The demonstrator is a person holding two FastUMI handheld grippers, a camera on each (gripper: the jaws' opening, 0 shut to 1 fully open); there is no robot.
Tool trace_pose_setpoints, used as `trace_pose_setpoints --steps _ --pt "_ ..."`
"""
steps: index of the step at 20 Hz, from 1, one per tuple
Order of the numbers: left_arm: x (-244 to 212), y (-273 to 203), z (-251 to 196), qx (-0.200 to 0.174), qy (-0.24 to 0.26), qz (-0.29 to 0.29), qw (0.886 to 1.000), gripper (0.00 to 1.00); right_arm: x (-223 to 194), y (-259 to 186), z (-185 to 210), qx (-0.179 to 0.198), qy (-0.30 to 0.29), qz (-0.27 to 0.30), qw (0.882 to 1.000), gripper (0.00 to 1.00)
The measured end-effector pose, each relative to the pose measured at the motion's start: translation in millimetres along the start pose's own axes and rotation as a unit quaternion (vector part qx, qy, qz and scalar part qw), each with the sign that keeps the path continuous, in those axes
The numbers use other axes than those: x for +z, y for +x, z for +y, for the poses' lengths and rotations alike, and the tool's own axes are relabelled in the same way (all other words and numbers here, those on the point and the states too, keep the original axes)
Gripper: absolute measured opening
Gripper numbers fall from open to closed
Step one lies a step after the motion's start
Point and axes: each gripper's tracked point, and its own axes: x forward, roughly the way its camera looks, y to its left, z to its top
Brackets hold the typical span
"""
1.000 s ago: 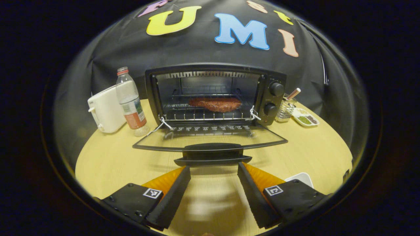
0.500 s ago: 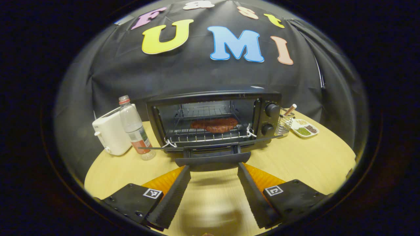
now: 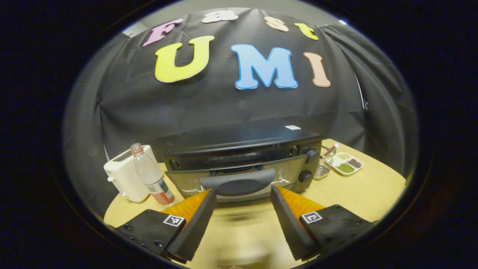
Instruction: Open the electric oven with the left hand, put the food in, and close the electric oven.
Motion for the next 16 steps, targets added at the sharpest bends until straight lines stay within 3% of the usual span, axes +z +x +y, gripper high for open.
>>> trace_pose_setpoints --steps 2,4,5,8,16 --pt "18 -7 0 0.0 0.0 -0.02 1.0 1.0 3 2 0 0.001 0.001 -0.006 1.0 0.98" --pt "36 -19 0 0.0 -0.005 -0.037 0.999 0.91 10 5 -1 0.004 0.003 -0.012 1.0 0.98" --pt "46 -27 1 0.001 -0.007 -0.046 0.999 1.0 13 5 -1 0.006 0.006 -0.017 1.0 0.98" --pt "79 -59 2 0.006 -0.011 -0.08 0.997 0.97 28 4 0 0.026 0.007 -0.037 0.999 0.98" --pt "131 -179 7 0.068 -0.041 -0.132 0.988 1.0 48 -34 -7 0.096 -0.006 -0.078 0.992 0.98"
